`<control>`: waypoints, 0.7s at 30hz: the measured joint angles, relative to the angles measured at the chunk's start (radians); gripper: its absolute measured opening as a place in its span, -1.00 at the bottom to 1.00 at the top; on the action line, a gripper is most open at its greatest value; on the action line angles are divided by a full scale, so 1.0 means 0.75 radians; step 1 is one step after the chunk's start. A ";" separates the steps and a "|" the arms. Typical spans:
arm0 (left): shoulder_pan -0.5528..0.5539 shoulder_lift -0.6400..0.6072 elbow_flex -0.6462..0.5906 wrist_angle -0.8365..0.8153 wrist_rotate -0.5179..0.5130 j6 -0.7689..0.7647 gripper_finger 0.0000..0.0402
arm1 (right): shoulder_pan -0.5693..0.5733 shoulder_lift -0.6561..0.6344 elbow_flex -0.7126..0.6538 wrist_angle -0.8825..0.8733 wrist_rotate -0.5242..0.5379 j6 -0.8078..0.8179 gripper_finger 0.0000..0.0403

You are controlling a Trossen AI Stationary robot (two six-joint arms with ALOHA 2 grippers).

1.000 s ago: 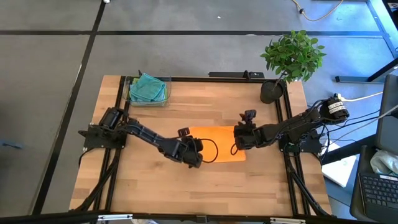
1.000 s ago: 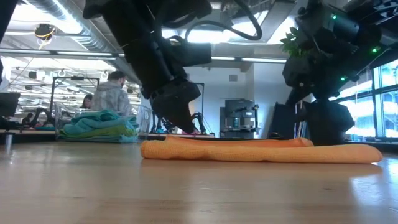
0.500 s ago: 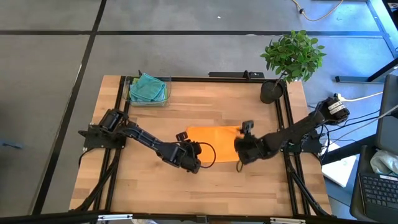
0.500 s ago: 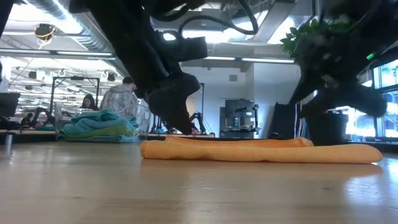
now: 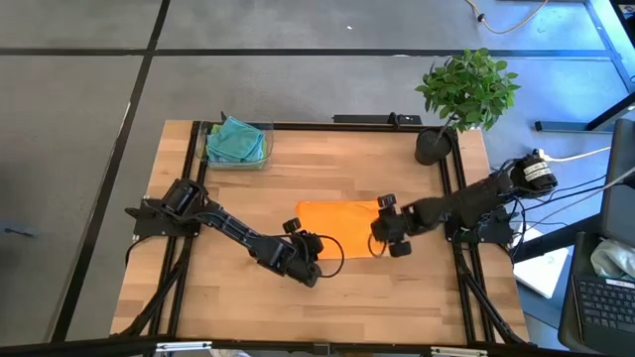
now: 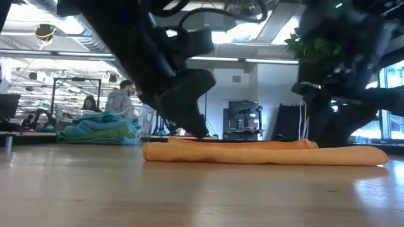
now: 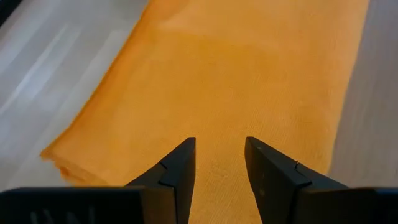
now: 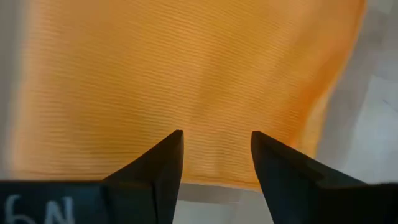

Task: Fold microfiber towels
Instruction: Fold the orange microfiber cloth

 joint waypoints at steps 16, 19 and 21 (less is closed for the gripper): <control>0.002 0.105 0.006 0.043 0.070 -0.027 -0.35 | -0.395 0.000 0.000 0.011 0.014 -0.114 -0.05; 0.000 0.106 0.006 0.040 0.075 -0.035 -0.35 | -0.404 0.000 0.000 0.011 0.030 -0.094 -0.05; -0.004 0.106 0.005 0.039 0.071 -0.035 -0.35 | -0.403 0.000 0.000 0.011 0.030 -0.093 -0.05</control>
